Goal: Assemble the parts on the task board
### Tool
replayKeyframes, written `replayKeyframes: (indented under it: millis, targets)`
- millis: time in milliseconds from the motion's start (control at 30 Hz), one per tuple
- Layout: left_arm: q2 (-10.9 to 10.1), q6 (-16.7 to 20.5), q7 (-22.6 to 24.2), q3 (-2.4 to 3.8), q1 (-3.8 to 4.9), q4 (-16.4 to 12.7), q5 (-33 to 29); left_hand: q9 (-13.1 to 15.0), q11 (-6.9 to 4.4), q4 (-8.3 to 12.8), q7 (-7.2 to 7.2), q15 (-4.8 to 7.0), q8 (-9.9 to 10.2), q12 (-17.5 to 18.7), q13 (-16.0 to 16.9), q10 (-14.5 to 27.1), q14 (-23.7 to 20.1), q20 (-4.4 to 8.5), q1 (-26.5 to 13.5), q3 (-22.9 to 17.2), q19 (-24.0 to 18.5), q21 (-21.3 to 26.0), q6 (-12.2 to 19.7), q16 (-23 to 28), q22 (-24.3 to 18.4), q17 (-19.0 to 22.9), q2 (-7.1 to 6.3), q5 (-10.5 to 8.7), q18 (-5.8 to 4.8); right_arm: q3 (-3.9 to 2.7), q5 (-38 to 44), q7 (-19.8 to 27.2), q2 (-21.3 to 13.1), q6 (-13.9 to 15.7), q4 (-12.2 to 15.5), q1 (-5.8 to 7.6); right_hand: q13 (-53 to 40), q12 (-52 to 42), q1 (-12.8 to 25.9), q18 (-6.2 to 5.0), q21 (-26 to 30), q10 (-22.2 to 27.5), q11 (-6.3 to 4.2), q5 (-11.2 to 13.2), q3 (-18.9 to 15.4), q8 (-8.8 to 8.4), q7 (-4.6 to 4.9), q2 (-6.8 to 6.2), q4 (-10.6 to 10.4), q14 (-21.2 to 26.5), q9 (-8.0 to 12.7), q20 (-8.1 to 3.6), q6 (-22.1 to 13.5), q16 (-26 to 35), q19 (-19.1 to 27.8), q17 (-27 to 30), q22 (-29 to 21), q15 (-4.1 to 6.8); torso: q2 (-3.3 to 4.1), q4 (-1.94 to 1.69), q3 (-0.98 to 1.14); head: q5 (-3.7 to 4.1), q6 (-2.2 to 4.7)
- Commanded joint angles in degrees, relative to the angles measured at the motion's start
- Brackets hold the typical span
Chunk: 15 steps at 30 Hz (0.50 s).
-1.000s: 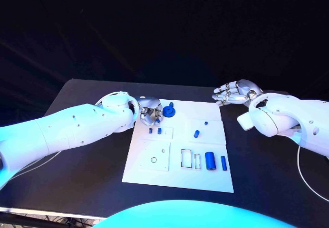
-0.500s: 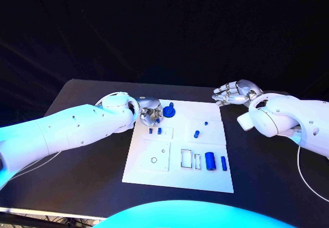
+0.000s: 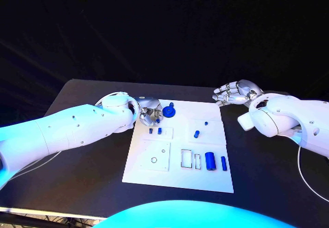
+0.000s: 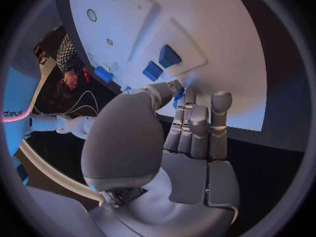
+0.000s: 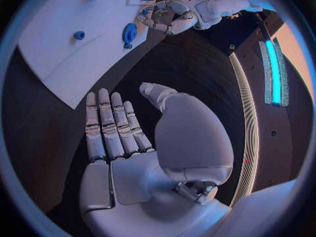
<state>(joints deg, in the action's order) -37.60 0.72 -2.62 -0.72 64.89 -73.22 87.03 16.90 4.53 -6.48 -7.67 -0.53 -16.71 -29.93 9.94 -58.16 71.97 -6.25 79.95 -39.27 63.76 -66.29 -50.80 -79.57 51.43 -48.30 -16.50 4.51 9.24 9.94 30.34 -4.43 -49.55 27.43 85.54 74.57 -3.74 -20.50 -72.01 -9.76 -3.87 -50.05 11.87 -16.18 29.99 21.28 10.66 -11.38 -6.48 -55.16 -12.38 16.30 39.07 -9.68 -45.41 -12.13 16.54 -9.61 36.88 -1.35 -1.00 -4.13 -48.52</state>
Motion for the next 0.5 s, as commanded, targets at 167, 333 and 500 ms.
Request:
replayKeyframes:
  millis: [167, 333, 500]
  targets:
    - [-0.1, -0.63, -0.66, 0.02, 0.03, -0.02, -0.33, -0.1, -0.12, -0.03, -0.08, -0.12, 0.37, 0.4, 0.07, 0.4, -0.11, -0.06, -0.48, 0.29, -0.3, 0.37, 0.58, -0.24, -0.08, 0.11, -0.05, -0.08, -0.59, -0.01, 0.2, 0.41, -0.03, -0.87, 0.07, -0.02, 0.05, -0.04, 0.27, -0.6, 0.11, -0.02, 0.17, 0.15, -0.01, 0.28, 5.12, 0.17, 0.19, -0.44, 0.06, -0.04, -0.03, 0.13, 0.4, 0.08, -0.08, -0.03, 0.02, -0.02, -0.01, 0.01, 0.0]
    - [-0.35, -0.71, -0.96, 0.02, 0.03, 0.01, -0.32, -0.18, -0.05, -0.05, 0.01, -0.19, 0.69, 0.52, 0.13, 0.6, -0.32, -0.12, -0.64, 0.56, -0.54, 0.64, 0.87, -0.15, -0.43, 0.43, -0.15, -0.08, -0.52, -0.01, 0.21, 0.41, -0.06, -0.88, 0.03, -0.02, 0.05, -0.04, 0.27, -0.6, 0.11, -0.02, 0.17, 0.15, -0.01, 0.28, 5.12, 0.17, 0.19, -0.44, 0.06, -0.04, -0.03, 0.13, 0.4, 0.08, -0.08, -0.03, -0.01, -0.03, -0.04, 0.02, 0.0]
    - [-0.57, -0.51, -1.14, 0.02, 0.03, 0.04, -0.33, -0.67, 0.11, -0.03, 0.48, -0.36, 2.31, 0.75, 0.43, 0.99, -0.71, -0.31, -0.93, 1.57, -0.84, 1.15, 2.78, -0.08, -0.87, 0.79, -0.17, -0.07, -0.43, 0.0, 0.21, 0.41, -0.06, -0.93, -0.01, -0.02, 0.06, -0.03, 0.32, -0.6, 0.11, 0.01, 0.19, 0.16, -0.02, 0.27, 5.14, 0.12, 0.26, -0.44, 0.09, -0.03, -0.07, 0.18, 0.4, 0.15, -0.18, -0.04, 0.0, -0.04, -0.07, 0.05, -0.01]
